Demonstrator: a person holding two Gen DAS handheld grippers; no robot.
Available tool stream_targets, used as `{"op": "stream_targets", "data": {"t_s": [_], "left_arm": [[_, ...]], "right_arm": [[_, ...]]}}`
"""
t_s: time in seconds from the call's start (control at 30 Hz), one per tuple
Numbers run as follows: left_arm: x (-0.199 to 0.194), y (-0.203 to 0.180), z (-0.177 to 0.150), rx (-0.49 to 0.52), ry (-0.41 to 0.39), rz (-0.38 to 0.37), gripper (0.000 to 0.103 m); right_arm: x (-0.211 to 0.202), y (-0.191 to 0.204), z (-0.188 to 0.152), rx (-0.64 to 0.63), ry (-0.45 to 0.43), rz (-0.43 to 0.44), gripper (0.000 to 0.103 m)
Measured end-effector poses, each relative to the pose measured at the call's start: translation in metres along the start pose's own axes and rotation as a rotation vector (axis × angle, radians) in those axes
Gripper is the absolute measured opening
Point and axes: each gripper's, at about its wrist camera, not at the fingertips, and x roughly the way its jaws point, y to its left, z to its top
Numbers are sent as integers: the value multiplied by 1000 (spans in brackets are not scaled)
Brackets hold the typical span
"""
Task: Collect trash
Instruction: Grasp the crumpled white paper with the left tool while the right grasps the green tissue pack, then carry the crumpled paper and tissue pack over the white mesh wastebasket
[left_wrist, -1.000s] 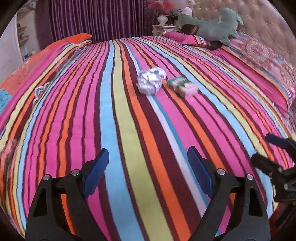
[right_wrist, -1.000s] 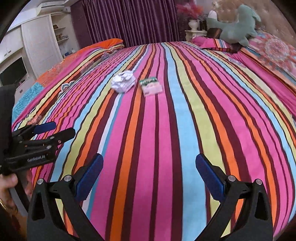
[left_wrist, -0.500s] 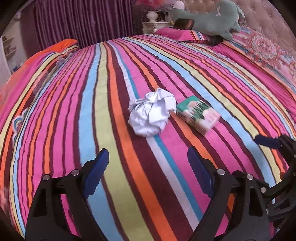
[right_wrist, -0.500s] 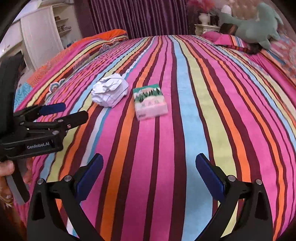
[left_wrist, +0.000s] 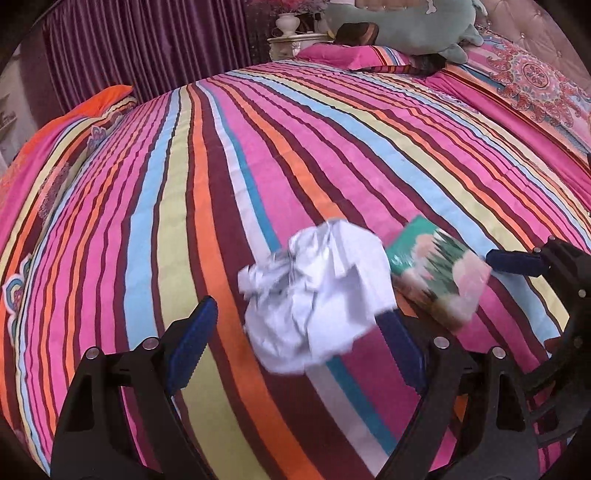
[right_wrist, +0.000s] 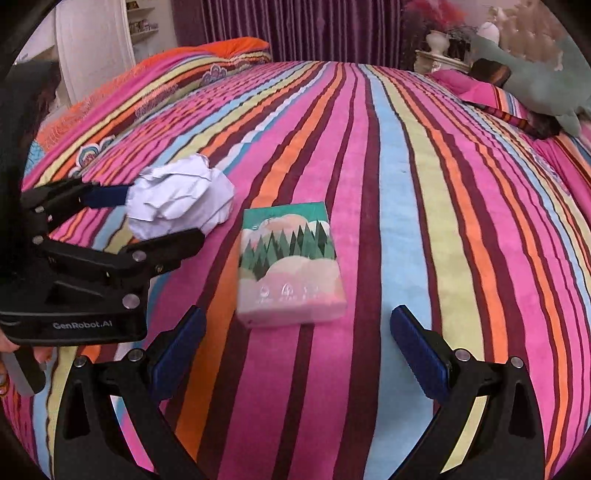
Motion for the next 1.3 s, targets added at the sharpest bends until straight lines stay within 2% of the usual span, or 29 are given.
{"op": "stream_targets", "data": {"t_s": [0.2, 0.27, 0.3, 0.33, 0.37, 0.43, 0.47, 0.5, 0.53, 0.77, 0.9, 1.1, 1.3], "left_arm": [[11, 4, 11, -41, -4, -18, 84], [15, 7, 12, -67, 7, -24, 84], [17, 8, 12, -74, 15, -26, 80], [20, 9, 12, -81, 35, -27, 63], [23, 10, 11, -86, 46, -35, 58], [24, 13, 10, -111, 53, -40, 57], [23, 13, 10, -118, 53, -39, 57], [22, 13, 10, -125, 57, -31, 56], [21, 13, 9, -128, 60, -28, 56], [-9, 13, -9, -150, 52, 14, 56], [-41, 6, -26, -162, 38, 26, 56], [-98, -17, -64, -139, 13, 41, 56], [-138, -40, -109, -129, 16, 49, 56]], "right_arm": [[11, -2, 12, 11, -6, -22, 95], [16, -1, 16, 4, 7, -40, 91], [17, -1, 17, 2, 10, -45, 90], [18, 0, 18, -2, 11, -53, 90], [18, 0, 18, -5, 11, -64, 85], [17, 0, 18, -7, 2, -70, 78], [15, 1, 17, -12, -7, -70, 68], [13, 1, 16, -15, -15, -68, 50], [11, 0, 15, -11, -18, -76, 48], [-9, 2, -4, 45, 5, -79, 48], [-33, 7, -21, 86, 21, -98, 48], [-70, 6, -62, 208, 23, -93, 48], [-104, 4, -101, 295, 19, -83, 48]]}}
